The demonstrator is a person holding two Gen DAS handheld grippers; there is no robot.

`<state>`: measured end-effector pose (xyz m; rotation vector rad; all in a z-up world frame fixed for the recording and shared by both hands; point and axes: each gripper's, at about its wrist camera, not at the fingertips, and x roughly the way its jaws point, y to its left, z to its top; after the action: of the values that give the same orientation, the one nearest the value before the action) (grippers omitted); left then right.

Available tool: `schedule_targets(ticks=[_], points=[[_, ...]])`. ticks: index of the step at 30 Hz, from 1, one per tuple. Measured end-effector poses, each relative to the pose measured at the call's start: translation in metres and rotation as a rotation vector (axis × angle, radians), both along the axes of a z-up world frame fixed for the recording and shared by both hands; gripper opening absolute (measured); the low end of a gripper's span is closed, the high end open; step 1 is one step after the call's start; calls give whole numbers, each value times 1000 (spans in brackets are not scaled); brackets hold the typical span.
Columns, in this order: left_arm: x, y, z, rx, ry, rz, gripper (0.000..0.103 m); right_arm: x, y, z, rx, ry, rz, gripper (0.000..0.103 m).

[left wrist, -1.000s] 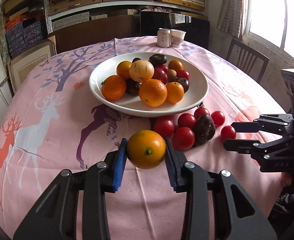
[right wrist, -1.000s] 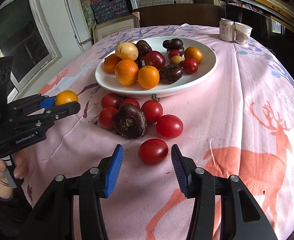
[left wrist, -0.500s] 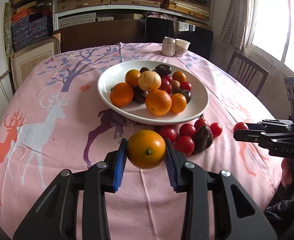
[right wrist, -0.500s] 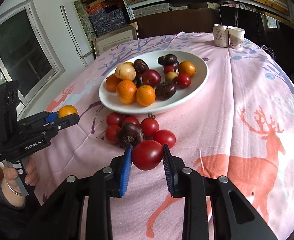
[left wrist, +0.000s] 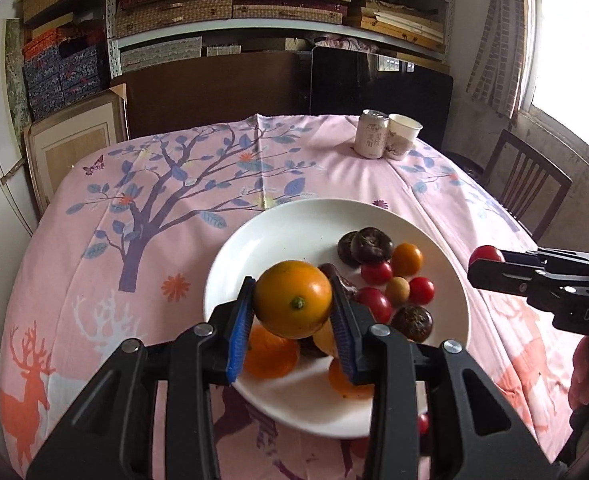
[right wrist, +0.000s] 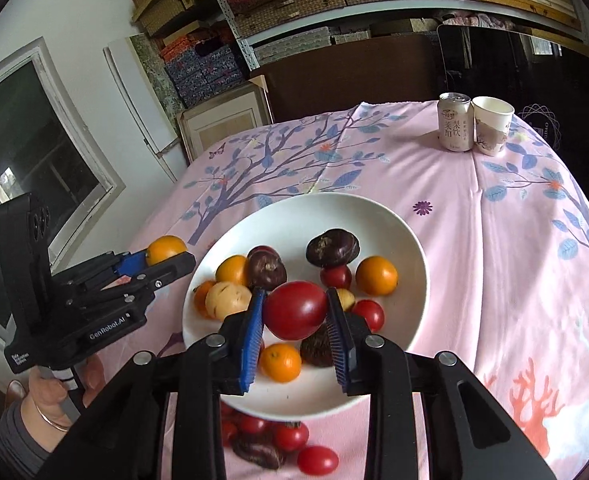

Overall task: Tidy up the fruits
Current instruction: 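Lower the orange and red tomato onto the plate and open both grippers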

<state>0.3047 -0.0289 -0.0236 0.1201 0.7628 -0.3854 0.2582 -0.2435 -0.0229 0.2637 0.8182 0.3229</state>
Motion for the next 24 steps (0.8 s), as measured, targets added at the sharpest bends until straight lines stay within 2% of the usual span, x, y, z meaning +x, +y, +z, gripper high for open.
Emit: schedule_targets(ticks=[5,8,9,10,14,17,20,24], points=[[31,-9,-17,16,46,13,36,36,4,-18,10,36,-28,32],[31,-5,-15,-6,38,31,59,36,3,-19,2,15,-49,41],[27,-2,-11,-15,25,34,65,34,2,-18,4,8,-51,42],[22,0,-7,-23,14,29,66,30,1,-17,8,3,-51,42],[-12,4,4,-17,-16,-14,67,1,-4,-14,8,-6,-41,42],[-51,6,3,10,-32,-66,71,-32,-6,-15,-6,-14,-30,43],[-95,5,-10,61,-34,-140,74,-68,-10,-22,-8,-16,-14,46],[-139,-6,-44,170,-14,-203,73,-111,-17,-41,-6,-6,-29,47]])
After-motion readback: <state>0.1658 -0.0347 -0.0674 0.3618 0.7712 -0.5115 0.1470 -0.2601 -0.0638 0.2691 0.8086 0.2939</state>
